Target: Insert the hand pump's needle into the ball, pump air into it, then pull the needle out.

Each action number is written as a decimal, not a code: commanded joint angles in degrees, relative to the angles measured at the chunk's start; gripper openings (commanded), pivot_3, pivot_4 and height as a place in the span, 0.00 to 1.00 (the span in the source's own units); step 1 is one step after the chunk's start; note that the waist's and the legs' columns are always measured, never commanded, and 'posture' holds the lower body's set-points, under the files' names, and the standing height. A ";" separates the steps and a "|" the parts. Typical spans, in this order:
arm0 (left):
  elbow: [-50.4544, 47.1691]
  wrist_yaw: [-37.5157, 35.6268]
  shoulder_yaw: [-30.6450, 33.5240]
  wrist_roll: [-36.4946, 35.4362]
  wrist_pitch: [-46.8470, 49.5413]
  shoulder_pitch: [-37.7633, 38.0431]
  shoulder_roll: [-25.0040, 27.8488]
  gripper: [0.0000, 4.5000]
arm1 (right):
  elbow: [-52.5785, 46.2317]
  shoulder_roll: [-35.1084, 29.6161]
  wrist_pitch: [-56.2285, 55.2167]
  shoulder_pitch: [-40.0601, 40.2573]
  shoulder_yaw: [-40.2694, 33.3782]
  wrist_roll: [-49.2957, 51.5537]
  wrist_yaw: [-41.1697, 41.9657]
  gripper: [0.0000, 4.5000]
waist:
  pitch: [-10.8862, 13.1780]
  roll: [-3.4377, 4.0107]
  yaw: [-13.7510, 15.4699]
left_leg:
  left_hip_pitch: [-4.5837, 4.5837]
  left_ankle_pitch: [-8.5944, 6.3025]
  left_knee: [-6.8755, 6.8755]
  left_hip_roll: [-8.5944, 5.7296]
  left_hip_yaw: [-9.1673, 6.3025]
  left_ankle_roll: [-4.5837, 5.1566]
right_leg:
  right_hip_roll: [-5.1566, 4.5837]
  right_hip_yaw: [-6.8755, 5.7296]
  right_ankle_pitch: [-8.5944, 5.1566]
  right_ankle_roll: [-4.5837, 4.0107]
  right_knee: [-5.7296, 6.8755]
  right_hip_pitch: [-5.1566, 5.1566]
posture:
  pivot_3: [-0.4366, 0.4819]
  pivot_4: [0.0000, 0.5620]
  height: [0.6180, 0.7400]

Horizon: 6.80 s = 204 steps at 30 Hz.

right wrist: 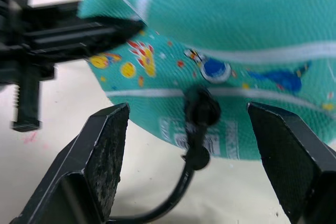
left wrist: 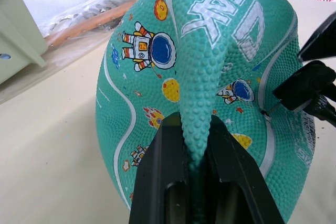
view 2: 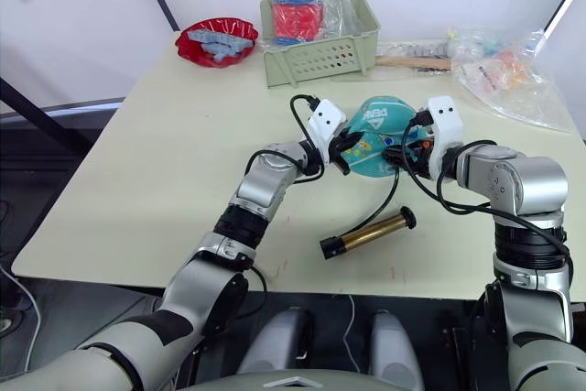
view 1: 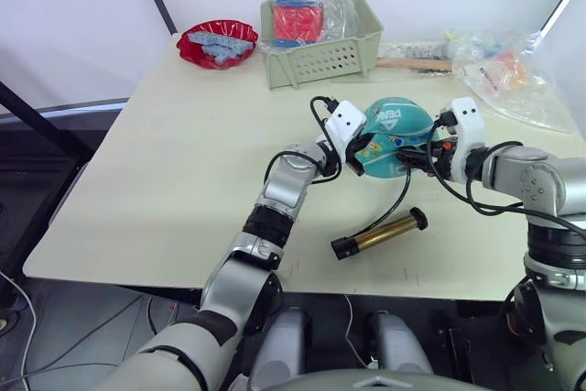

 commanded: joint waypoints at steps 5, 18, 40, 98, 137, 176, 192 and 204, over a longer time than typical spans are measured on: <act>2.05 -1.37 -1.96 -0.13 0.47 0.93 -0.61 0.00 | 1.80 0.95 -1.13 -1.93 -1.91 1.10 -1.37 0.83 | 0.00 0.00 0.04 | 0.00 0.01 0.01 0.00 0.01 -0.01 | 0.00 0.00 0.00 0.00 0.01 0.00 | 0.48 0.27 0.98; 1.40 -1.30 -2.30 -0.03 0.81 1.47 -0.88 0.00 | 5.73 1.49 -2.03 -4.65 -1.98 1.56 -2.22 0.83 | 0.00 0.01 0.04 | 0.01 0.02 0.02 0.00 0.04 -0.03 | 0.01 0.00 0.00 0.00 0.06 0.00 | 0.48 0.27 0.98; 1.53 -1.46 -2.39 0.04 0.84 1.56 -0.80 0.00 | 4.24 -4.14 -7.29 -4.84 7.95 -2.05 1.29 0.07 | -0.01 0.01 0.02 | 0.01 0.03 0.04 0.00 0.07 -0.04 | 0.00 0.00 0.00 0.00 0.07 0.01 | 0.48 0.27 0.98; 4.96 -0.02 1.21 -1.90 1.98 0.30 -1.06 0.00 | 46.36 8.34 -31.05 -11.51 34.63 -35.30 16.27 0.07 | -2.06 -0.82 -3.00 | 2.27 0.12 -0.63 0.08 -0.10 -0.26 | 0.04 0.02 -0.09 -0.08 -0.16 1.88 | 0.48 0.27 0.98; 4.70 -0.82 0.18 -1.53 1.09 2.10 -0.22 0.00 | 4.48 -0.26 -27.05 5.21 18.90 -27.76 15.58 0.07 | -1.69 0.06 0.08 | 1.00 -0.03 -0.93 -0.26 -0.33 -0.55 | -0.35 -0.23 -0.49 0.18 -0.60 0.99 | 0.48 0.27 0.98; 4.65 -1.40 -1.21 -2.52 0.95 1.49 -0.02 0.00 | -19.34 -4.04 -47.08 41.58 -15.41 2.76 19.64 0.98 | -0.98 0.24 0.07 | 0.31 0.01 -0.69 -0.58 -1.28 -0.59 | -0.54 -1.14 -0.53 0.30 -0.90 0.99 | 0.48 0.27 0.98; 5.03 -1.39 -1.48 -2.55 0.79 1.29 -0.38 0.00 | -11.23 -6.89 -63.25 56.63 -29.58 10.08 32.98 0.98 | -0.98 0.25 0.11 | 0.36 0.03 -0.63 -0.57 -1.23 -0.60 | -0.51 -1.09 -0.54 0.31 -0.85 1.03 | 0.48 0.27 0.98; 3.61 -3.18 -0.04 -5.07 1.84 1.44 -0.81 0.00 | -4.58 -7.78 -70.92 58.37 -30.86 12.11 38.86 0.98 | -1.00 0.28 0.12 | 0.39 0.03 -0.62 -0.57 -1.20 -0.61 | -0.52 -1.06 -0.53 0.30 -0.85 1.05 | 0.48 0.27 0.98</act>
